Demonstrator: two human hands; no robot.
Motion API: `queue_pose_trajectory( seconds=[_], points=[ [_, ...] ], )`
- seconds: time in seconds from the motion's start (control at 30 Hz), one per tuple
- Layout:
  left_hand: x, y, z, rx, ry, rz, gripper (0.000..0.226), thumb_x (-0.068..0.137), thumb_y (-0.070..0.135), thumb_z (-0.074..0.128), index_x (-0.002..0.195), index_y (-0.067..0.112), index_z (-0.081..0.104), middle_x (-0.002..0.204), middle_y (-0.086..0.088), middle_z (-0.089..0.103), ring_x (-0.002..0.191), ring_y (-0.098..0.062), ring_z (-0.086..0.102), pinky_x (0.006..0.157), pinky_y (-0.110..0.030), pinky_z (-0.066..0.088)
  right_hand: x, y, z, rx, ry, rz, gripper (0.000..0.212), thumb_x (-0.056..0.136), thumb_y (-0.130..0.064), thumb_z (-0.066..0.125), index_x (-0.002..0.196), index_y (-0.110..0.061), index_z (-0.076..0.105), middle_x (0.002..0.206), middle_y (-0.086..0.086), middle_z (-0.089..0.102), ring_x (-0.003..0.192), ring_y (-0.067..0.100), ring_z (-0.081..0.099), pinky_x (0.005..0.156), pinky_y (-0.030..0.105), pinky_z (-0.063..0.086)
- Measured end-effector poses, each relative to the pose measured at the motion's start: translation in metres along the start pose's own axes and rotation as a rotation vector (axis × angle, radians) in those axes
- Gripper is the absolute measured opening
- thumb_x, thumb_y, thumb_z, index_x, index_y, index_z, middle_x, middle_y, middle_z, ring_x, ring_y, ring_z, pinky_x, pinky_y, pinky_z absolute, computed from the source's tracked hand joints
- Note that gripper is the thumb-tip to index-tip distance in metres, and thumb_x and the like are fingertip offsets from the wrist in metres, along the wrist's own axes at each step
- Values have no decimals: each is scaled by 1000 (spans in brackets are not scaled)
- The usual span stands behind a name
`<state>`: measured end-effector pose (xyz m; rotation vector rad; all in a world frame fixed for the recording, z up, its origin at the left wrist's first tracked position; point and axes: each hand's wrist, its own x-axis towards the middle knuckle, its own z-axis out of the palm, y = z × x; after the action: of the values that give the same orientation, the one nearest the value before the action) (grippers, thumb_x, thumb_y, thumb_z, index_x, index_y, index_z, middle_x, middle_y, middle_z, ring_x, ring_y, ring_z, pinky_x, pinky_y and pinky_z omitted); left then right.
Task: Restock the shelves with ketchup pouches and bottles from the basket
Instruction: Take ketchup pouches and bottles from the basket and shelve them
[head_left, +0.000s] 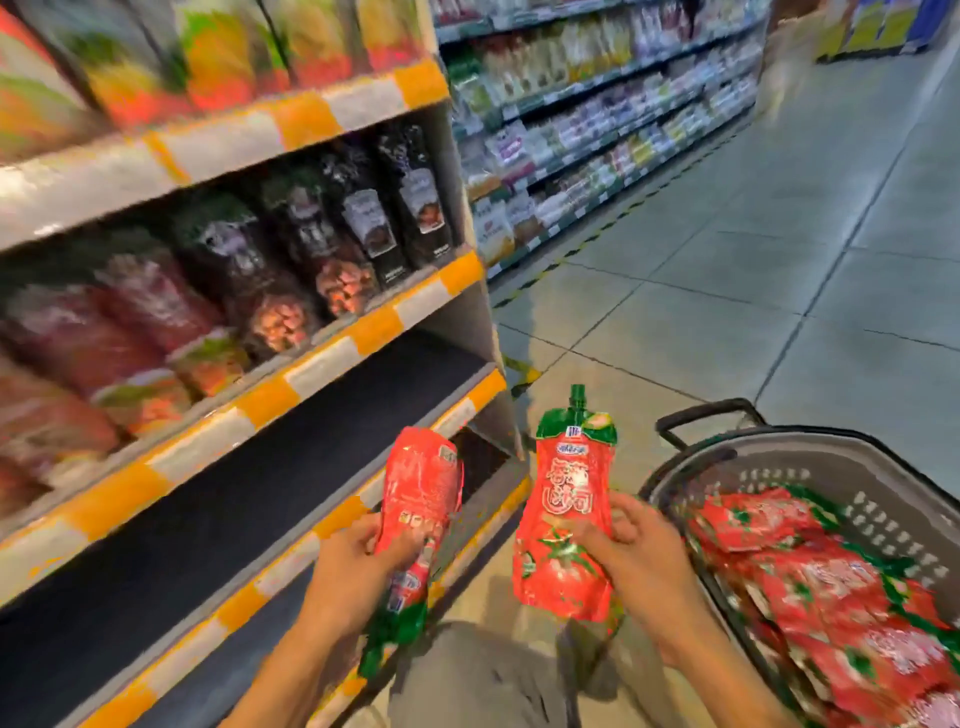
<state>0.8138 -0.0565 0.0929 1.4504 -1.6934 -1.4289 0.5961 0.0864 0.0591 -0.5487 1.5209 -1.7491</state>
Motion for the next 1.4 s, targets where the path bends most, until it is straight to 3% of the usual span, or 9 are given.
queue_pose_trajectory(
  seconds=[0.07, 0.17, 0.3, 0.43, 0.6, 0.67, 0.97, 1.27, 1.4],
  points=[
    [-25, -16, -40, -49, 109, -73, 11, 88, 22, 75, 97, 16, 73, 86, -5, 78, 80, -27, 75, 80, -45, 60, -8, 1, 33, 21, -132, 20, 27, 87, 3, 71, 111, -10, 66, 94, 6, 79, 84, 18, 76, 67, 22, 58],
    [-65, -41, -93, -133, 292, -129, 10, 90, 22, 72, 98, 16, 71, 84, -5, 78, 75, -24, 75, 67, -35, 60, -20, 9, 82, 20, -292, 34, 27, 87, 0, 71, 111, -11, 65, 95, 7, 79, 85, 23, 76, 64, 24, 59],
    [-117, -75, -150, -223, 478, -178, 12, 91, 17, 71, 102, 12, 71, 91, -11, 77, 82, -29, 73, 80, -44, 57, -42, 19, 145, -22, -488, 44, 28, 85, -1, 74, 110, -11, 66, 92, 7, 79, 81, 22, 77, 59, 22, 57],
    [-160, -112, -191, -341, 651, -232, 15, 89, 9, 71, 103, 6, 71, 91, -14, 77, 76, -25, 69, 76, -41, 56, -70, 31, 199, -73, -664, 65, 26, 85, -6, 74, 107, -16, 66, 89, 4, 79, 77, 21, 77, 54, 21, 55],
    [-198, -154, -233, -494, 767, -282, 21, 85, 14, 75, 105, 10, 72, 84, -9, 78, 65, -20, 73, 56, -28, 56, -106, 57, 263, -136, -816, 100, 26, 87, -10, 75, 108, -20, 65, 90, -1, 79, 80, 18, 77, 57, 19, 56],
    [-209, -168, -249, -549, 778, -300, 26, 83, 19, 76, 107, 13, 71, 88, -9, 78, 71, -22, 75, 57, -29, 56, -120, 70, 288, -152, -878, 132, 27, 87, -12, 75, 112, -19, 65, 95, 2, 79, 85, 22, 77, 62, 24, 59],
    [-222, -234, -315, -749, 929, -261, 26, 81, 15, 77, 105, 9, 72, 92, -14, 77, 81, -33, 75, 78, -46, 60, -168, 140, 393, -275, -1061, 201, 30, 87, -8, 74, 115, -15, 63, 99, 7, 78, 89, 25, 77, 65, 27, 60],
    [-186, -299, -378, -823, 1057, -221, 20, 81, 9, 79, 100, 11, 73, 84, -9, 78, 71, -26, 76, 60, -33, 58, -169, 193, 531, -319, -1107, -34, 22, 90, -2, 71, 109, -11, 65, 92, 4, 79, 83, 19, 76, 63, 24, 58],
    [-184, -311, -390, -768, 1075, -229, 15, 82, 9, 78, 95, 16, 74, 79, -4, 78, 68, -24, 76, 61, -34, 58, -167, 217, 583, -270, -1072, -120, 23, 87, -4, 75, 100, -21, 66, 87, 2, 79, 76, 14, 75, 61, 25, 57]
  ],
)
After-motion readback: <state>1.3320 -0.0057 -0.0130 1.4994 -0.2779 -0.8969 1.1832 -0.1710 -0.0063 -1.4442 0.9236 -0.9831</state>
